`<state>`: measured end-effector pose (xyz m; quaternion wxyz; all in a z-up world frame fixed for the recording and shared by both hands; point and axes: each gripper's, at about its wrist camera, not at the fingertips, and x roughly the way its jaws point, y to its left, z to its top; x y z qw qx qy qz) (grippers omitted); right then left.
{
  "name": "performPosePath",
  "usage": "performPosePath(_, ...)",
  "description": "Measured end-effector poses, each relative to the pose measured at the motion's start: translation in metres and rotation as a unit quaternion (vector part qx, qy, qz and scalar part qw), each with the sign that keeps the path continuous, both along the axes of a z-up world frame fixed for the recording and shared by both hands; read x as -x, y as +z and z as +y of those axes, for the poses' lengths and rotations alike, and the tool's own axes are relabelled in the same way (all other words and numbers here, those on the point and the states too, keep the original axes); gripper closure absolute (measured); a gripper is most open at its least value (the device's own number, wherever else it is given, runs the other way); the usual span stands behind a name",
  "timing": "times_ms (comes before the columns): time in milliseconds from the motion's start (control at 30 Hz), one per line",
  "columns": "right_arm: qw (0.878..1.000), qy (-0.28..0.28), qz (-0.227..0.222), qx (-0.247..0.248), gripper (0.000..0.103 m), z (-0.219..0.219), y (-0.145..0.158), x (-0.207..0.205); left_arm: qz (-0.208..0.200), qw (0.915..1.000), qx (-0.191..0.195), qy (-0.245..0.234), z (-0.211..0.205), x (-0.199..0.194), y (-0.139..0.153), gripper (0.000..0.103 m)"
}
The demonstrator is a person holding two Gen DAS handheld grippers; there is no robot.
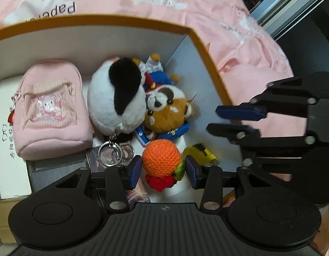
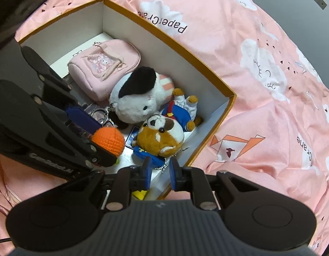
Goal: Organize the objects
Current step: 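Lower the orange ball into the box with the left gripper while the right gripper lowers the tape, then open both grippers and withdraw from the orange box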
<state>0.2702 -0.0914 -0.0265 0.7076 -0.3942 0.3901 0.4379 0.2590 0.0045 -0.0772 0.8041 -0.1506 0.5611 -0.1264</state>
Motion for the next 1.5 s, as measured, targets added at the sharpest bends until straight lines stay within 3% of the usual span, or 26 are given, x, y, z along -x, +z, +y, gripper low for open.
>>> performPosePath(300, 1.000, -0.006, 0.009, -0.017, 0.084, -0.004, 0.000, 0.001, 0.012, 0.9999, 0.010, -0.002, -0.003, 0.002, -0.009, 0.052)
performPosePath(633, 0.999, -0.015, 0.010, -0.027, 0.075, -0.009, 0.005, 0.006, -0.008, 0.9997, -0.024, -0.007, -0.010, 0.013, -0.002, 0.050)
performPosePath(833, 0.998, -0.032, 0.007, -0.049, 0.063, -0.016, 0.017, 0.012, -0.038, 0.9983, -0.042, 0.011, -0.009, 0.028, 0.013, 0.049)
performPosePath(967, 0.995, -0.057, 0.009, -0.084, 0.054, -0.023, 0.029, 0.018, -0.092, 0.9932, -0.053, 0.048, -0.002, 0.047, 0.031, 0.050)
performPosePath(1067, 0.989, -0.079, 0.013, -0.126, 0.053, -0.031, 0.039, 0.026, -0.154, 0.9813, -0.076, 0.088, 0.001, 0.067, 0.051, 0.050)
performPosePath(1167, 0.978, -0.103, 0.024, -0.179, 0.040, -0.040, 0.045, 0.038, -0.210, 0.9639, -0.109, 0.122, 0.002, 0.088, 0.068, 0.050)
performPosePath(1233, 0.969, -0.121, 0.031, -0.213, 0.040, -0.045, 0.047, 0.047, -0.238, 0.9512, -0.138, 0.140, 0.004, 0.102, 0.077, 0.050)
performPosePath(1333, 0.950, -0.156, 0.043, -0.266, 0.039, -0.053, 0.047, 0.060, -0.271, 0.9320, -0.175, 0.165, 0.004, 0.117, 0.086, 0.050)
performPosePath(1433, 0.931, -0.186, 0.049, -0.310, 0.031, -0.060, 0.048, 0.072, -0.305, 0.9100, -0.212, 0.185, 0.003, 0.131, 0.093, 0.050)
performPosePath(1500, 0.920, -0.196, 0.051, -0.335, 0.028, -0.063, 0.049, 0.080, -0.314, 0.9002, -0.225, 0.200, 0.005, 0.139, 0.098, 0.050)
